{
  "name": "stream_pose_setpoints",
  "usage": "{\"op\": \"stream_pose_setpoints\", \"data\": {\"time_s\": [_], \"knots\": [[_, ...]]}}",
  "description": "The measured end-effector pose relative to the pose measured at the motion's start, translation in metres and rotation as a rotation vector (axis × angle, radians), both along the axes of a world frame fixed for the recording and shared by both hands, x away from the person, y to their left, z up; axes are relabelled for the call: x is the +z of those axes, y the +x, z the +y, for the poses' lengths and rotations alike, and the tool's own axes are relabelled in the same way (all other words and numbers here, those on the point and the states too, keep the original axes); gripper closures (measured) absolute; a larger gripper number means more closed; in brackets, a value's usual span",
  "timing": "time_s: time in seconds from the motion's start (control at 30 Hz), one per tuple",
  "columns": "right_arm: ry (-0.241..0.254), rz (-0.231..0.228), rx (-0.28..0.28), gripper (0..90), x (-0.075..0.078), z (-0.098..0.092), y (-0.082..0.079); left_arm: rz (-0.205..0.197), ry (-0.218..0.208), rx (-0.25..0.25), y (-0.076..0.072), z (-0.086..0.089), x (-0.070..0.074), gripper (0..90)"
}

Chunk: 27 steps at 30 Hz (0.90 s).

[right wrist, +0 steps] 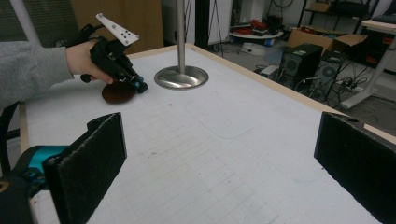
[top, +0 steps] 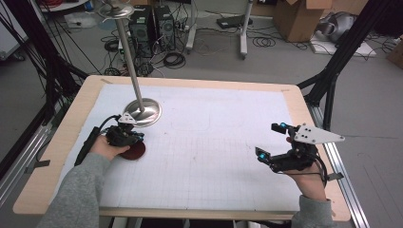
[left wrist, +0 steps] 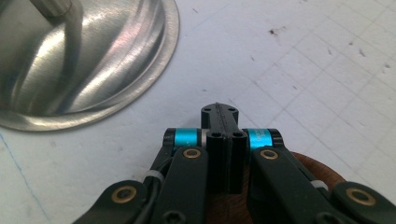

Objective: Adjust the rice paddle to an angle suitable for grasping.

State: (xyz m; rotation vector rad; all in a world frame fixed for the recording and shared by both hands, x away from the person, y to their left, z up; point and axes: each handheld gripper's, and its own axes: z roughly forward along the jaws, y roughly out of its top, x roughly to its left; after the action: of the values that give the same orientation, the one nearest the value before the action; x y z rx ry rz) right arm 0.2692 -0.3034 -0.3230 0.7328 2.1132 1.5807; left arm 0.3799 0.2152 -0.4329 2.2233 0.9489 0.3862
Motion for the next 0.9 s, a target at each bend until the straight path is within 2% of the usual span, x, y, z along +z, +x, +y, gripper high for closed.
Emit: {"op": "stream_pose_setpoints", "data": {"time_s": [0.17, 0.27, 0.53, 0.7, 0.77, 0.9], "knots": [[-0.009, -0.004, 0.005, 1.0, 0.0, 0.002, 0.001, -0.027, -0.018, -0.005, -0.014, 0.005, -0.003, 89.6], [-0.008, -0.009, 0.008, 1.0, 0.0, 0.002, 0.002, -0.035, -0.021, -0.011, -0.023, 0.008, -0.004, 89.6], [0.0, -0.011, 0.006, 1.0, 0.001, 0.002, 0.003, -0.048, -0.063, -0.014, -0.047, 0.016, -0.007, 89.7], [-0.003, -0.008, 0.011, 1.0, 0.001, 0.004, 0.005, -0.063, -0.075, -0.028, -0.062, 0.022, -0.009, 89.6], [-0.001, -0.01, 0.013, 1.0, 0.001, 0.004, 0.005, -0.084, -0.074, -0.036, -0.069, 0.025, -0.011, 89.6], [0.003, -0.016, 0.013, 1.0, 0.002, 0.004, 0.005, -0.085, -0.077, -0.054, -0.085, 0.03, -0.011, 89.6]]}}
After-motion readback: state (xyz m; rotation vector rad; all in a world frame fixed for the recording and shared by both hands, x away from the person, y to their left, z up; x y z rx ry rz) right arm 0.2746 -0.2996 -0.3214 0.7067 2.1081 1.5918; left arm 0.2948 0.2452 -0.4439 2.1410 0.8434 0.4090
